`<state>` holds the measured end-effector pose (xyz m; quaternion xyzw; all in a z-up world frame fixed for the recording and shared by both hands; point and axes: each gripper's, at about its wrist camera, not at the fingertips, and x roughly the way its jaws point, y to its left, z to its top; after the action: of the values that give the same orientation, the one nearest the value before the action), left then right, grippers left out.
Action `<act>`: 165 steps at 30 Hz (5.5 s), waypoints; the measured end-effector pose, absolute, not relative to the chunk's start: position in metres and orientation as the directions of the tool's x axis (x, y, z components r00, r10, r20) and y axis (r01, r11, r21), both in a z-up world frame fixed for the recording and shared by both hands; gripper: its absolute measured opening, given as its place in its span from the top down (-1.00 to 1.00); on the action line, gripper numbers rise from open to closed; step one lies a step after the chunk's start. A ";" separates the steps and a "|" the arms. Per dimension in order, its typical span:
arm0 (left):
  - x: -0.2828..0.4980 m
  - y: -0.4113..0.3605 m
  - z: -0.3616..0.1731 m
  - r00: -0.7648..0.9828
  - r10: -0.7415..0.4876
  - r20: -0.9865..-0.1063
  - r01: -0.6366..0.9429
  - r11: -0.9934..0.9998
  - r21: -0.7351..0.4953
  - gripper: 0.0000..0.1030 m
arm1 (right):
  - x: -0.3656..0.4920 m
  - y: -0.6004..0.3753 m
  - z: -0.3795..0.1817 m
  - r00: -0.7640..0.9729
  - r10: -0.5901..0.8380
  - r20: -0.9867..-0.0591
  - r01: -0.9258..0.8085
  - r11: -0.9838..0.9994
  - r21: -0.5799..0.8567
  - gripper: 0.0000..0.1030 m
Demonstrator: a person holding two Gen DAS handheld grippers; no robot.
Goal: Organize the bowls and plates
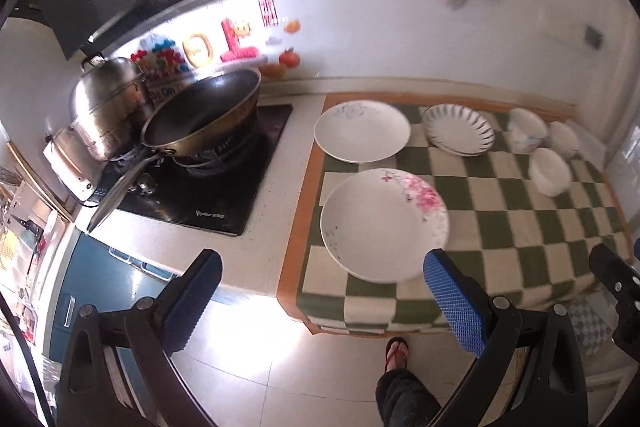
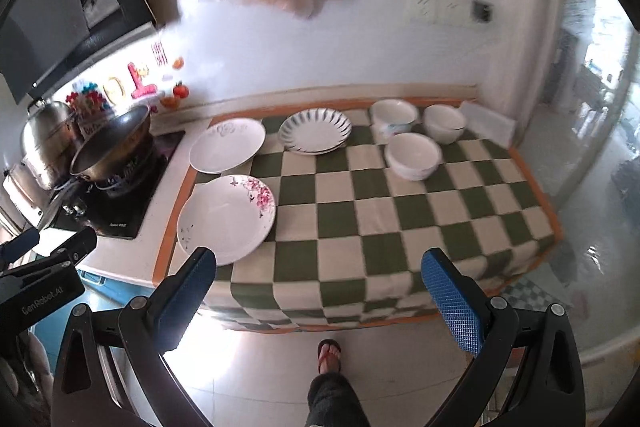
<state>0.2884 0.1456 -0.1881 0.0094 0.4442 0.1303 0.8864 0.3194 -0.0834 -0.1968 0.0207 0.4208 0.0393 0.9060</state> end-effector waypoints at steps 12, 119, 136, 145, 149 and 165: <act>0.434 0.180 -0.265 0.376 0.220 -0.900 -0.268 0.956 0.122 -1.00 | 0.540 -0.035 -0.299 0.423 0.176 -0.889 -0.183 0.977 0.107 -1.00; 0.525 0.127 -0.299 0.259 -0.059 -0.964 -0.094 0.992 -0.086 0.29 | 0.603 -0.167 -0.407 0.180 0.341 -0.923 0.085 0.929 0.360 0.63; 0.613 0.284 -0.367 0.208 -0.141 -0.968 -0.411 0.886 -0.217 0.11 | 0.804 0.053 -0.399 0.061 0.402 -0.914 -0.261 0.890 0.374 0.37; 0.637 0.306 -0.402 0.163 -0.214 -0.963 -0.428 0.864 -0.264 0.14 | 0.870 0.100 -0.465 -0.102 0.369 -0.924 -0.267 0.884 0.383 0.37; 0.640 0.308 -0.408 0.166 -0.233 -0.958 -0.413 0.866 -0.282 0.31 | 0.877 0.103 -0.480 -0.135 0.386 -0.913 -0.252 0.878 0.408 0.39; 0.631 0.307 -0.392 0.196 -0.176 -0.965 -0.324 0.917 -0.234 0.39 | 0.848 0.094 -0.461 -0.060 0.412 -0.909 -0.305 0.860 0.410 0.62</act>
<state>0.6306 0.3066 -0.3915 -0.1979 0.6320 0.0493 0.7477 0.8484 0.0944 -0.4614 0.0396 0.6792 0.2620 0.6845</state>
